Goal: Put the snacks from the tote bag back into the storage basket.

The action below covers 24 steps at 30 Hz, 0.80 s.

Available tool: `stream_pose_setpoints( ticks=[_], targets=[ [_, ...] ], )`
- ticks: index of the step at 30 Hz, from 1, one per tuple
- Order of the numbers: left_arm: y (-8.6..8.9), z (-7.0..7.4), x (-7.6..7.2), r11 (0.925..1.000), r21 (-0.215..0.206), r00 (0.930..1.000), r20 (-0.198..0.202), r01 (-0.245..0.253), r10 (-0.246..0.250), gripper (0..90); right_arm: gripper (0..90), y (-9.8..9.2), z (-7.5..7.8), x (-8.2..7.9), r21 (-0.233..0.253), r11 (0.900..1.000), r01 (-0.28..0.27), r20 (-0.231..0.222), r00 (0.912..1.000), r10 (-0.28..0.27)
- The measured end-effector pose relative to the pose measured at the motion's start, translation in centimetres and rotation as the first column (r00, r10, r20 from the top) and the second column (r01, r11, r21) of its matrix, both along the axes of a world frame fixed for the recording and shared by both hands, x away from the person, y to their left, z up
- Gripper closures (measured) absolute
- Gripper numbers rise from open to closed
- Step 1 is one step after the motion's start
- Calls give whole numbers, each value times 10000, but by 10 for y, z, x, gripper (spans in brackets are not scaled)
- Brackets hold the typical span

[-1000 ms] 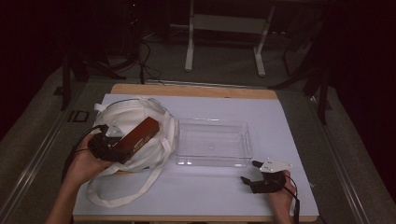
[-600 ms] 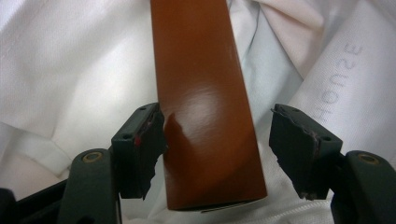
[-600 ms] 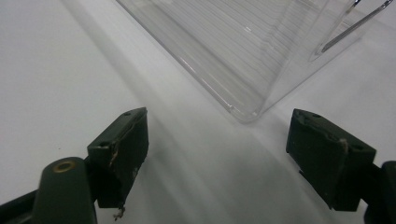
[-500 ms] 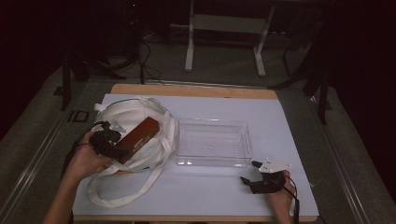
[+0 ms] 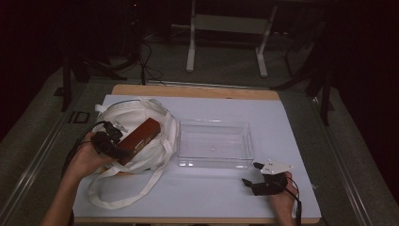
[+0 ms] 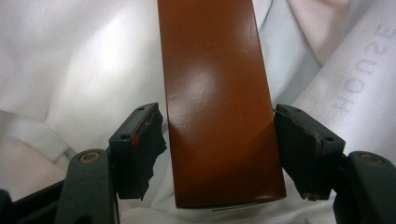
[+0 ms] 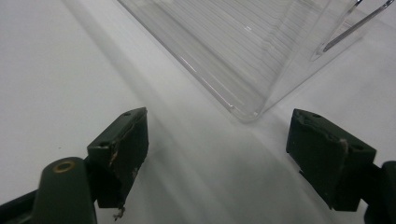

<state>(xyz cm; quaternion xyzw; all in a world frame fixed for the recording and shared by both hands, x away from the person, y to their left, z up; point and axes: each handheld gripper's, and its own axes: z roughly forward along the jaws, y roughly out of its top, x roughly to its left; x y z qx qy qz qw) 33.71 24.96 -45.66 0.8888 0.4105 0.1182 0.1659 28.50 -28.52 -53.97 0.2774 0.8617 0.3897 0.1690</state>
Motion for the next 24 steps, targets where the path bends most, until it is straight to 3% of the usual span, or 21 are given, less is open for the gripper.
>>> stream_pose_setpoints(
  ticks=[12, 24],
  targets=[
    [-3, -7, 11, 9989, 462, 9948, -1009, -57, 104, 369, 208, 0, 0, 0, -22, 10000, 1, -28, 10000, -1],
    [-9, -11, 17, 9941, 1079, 9870, -1607, 98, 77, 360, 208, 1, 0, 0, -66, 10000, -30, -65, 10000, 30]
  ],
)
